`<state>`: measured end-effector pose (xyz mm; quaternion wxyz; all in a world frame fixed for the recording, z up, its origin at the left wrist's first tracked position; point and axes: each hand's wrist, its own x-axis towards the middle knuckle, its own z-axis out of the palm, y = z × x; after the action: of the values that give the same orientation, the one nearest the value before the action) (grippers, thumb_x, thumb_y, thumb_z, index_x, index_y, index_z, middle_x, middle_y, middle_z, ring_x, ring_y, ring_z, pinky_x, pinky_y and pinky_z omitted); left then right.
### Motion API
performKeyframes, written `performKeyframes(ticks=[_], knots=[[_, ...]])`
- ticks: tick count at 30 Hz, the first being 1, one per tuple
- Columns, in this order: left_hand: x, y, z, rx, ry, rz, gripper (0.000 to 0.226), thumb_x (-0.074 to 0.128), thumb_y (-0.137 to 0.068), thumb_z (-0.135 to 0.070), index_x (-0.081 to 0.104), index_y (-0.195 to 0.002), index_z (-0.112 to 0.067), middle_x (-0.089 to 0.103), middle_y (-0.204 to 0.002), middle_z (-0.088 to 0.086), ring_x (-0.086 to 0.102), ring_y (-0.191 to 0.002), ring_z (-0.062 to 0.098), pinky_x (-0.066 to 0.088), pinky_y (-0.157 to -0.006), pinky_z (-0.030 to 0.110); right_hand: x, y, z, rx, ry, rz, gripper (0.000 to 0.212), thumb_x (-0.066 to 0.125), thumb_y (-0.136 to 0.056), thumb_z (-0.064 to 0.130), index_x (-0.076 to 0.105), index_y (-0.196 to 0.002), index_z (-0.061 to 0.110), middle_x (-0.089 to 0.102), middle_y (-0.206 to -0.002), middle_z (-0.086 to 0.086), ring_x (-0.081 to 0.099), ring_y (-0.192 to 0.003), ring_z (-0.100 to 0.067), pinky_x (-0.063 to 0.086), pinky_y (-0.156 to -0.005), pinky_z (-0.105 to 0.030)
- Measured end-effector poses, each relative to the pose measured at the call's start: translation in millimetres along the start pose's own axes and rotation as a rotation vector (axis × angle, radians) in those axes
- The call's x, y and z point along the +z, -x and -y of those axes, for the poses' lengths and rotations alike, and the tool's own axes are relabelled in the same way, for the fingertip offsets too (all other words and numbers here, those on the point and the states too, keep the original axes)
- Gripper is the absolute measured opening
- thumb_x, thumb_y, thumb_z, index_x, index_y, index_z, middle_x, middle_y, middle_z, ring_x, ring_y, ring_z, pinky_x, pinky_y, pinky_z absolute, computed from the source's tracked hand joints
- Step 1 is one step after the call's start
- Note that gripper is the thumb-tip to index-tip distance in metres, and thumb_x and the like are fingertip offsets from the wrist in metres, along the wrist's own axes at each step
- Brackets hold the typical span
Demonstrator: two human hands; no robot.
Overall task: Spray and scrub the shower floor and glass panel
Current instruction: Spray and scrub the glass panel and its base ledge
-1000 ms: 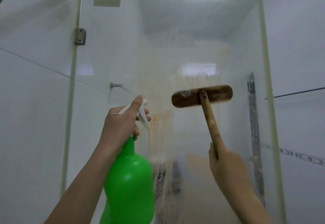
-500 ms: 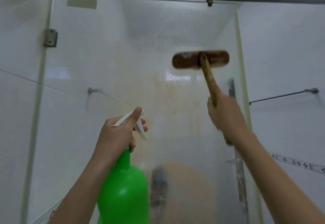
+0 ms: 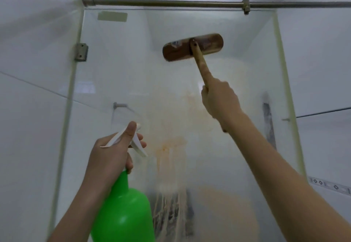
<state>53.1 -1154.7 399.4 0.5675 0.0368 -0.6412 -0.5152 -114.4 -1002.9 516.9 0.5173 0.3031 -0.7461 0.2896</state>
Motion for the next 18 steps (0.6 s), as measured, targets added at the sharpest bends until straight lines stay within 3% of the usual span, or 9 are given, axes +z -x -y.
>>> performKeyframes(ticks=[4,8,11,14,16,18], knots=[[-20.8,-1.5,5.6,0.004,-0.009,-0.027,0.042,0.059,-0.09,-0.058,0.079,-0.081,-0.023,0.079,-0.079,0.006,0.044,-0.037,0.013,0.041,-0.057,0.031,17.2,108.4,27.5,-0.033,0.059,0.161,0.075,0.035,-0.101,0.02,-0.021,-0.149,0.036,0.04,-0.056,0.003,0.038,-0.043,-0.011,0.024,-0.038,-0.024],[-35.8,1.5,12.3,-0.016,-0.044,-0.058,0.046,0.057,-0.085,-0.066,0.08,-0.076,-0.026,0.077,-0.078,0.015,0.045,-0.037,0.013,0.043,-0.058,0.032,33.4,19.9,74.7,-0.133,0.058,0.007,0.074,0.038,-0.099,0.013,-0.009,-0.152,0.035,0.04,-0.059,-0.001,0.04,-0.045,-0.015,0.027,-0.04,-0.026],[-43.1,10.1,14.3,-0.001,-0.048,-0.085,0.05,0.055,-0.082,-0.066,0.078,-0.077,-0.022,0.078,-0.078,0.002,0.047,-0.042,0.014,0.045,-0.059,0.032,37.1,-4.2,85.4,-0.146,-0.019,0.016,0.069,0.037,-0.101,0.016,-0.004,-0.153,0.035,0.042,-0.059,-0.001,0.041,-0.045,-0.014,0.027,-0.039,-0.026],[-53.9,22.5,22.6,0.027,-0.099,-0.111,0.051,0.051,-0.08,-0.07,0.079,-0.073,-0.029,0.079,-0.082,-0.008,0.065,-0.07,0.013,0.05,-0.074,0.035,59.7,116.4,57.7,-0.067,-0.077,0.074,0.074,0.042,-0.101,0.025,-0.009,-0.152,0.038,0.037,-0.048,0.004,0.035,-0.035,-0.011,0.025,-0.034,-0.023],[-62.3,33.2,32.9,0.016,-0.112,-0.108,0.047,0.051,-0.08,-0.071,0.079,-0.073,-0.033,0.079,-0.084,-0.008,0.072,-0.09,0.012,0.052,-0.09,0.038,75.3,224.3,36.9,-0.1,-0.198,0.07,0.08,0.051,-0.095,0.019,-0.001,-0.154,0.034,0.041,-0.042,0.001,0.033,-0.027,-0.01,0.026,-0.032,-0.02],[-65.2,45.4,41.8,-0.058,-0.051,-0.103,0.049,0.056,-0.081,-0.065,0.08,-0.073,-0.023,0.08,-0.08,0.0,0.076,-0.087,0.018,0.054,-0.096,0.044,86.5,271.6,21.4,-0.12,-0.255,0.117,0.07,0.048,-0.095,0.017,0.012,-0.154,0.027,0.054,-0.047,-0.007,0.031,-0.027,-0.013,0.022,-0.035,-0.016]])
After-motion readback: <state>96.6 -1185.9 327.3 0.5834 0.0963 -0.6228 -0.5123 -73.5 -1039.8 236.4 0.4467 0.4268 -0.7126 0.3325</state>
